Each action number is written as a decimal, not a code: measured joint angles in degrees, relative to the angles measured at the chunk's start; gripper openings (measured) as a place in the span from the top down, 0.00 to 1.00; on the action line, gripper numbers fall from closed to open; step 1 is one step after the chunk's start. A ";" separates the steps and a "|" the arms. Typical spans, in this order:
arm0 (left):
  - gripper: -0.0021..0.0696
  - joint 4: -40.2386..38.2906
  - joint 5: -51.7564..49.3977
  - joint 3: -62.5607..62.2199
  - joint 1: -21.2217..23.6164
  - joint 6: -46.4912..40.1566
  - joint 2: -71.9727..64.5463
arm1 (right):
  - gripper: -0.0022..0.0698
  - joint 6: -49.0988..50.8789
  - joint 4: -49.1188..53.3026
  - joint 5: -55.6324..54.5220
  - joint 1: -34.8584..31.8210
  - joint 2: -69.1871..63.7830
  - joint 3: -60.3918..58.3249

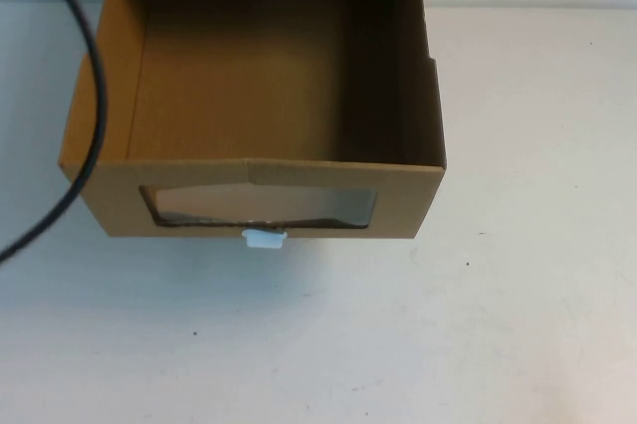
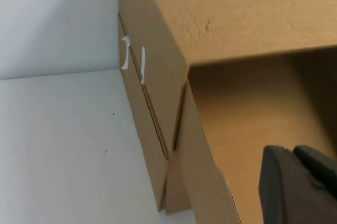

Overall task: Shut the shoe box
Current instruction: Press the shoe box with left arm

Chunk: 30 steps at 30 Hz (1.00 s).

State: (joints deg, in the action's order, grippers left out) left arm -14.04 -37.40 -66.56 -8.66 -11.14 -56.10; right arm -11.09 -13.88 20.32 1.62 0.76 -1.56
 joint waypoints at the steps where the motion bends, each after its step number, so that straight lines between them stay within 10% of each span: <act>1: 0.97 0.00 -1.35 -2.98 0.00 -0.88 -3.18 | 0.99 0.00 0.00 0.00 0.00 0.00 0.00; 15: 0.97 -10.89 -15.71 -41.54 0.00 -10.16 -35.88 | 0.99 0.00 0.00 0.00 0.00 0.00 0.00; 30: 0.97 -22.28 -17.89 -50.70 0.00 -17.50 -53.07 | 0.99 0.00 0.00 0.00 0.00 0.00 0.00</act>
State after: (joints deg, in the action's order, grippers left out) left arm -36.32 -55.29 -117.26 -8.66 -28.65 -109.17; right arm -11.09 -13.88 20.32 1.62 0.76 -1.56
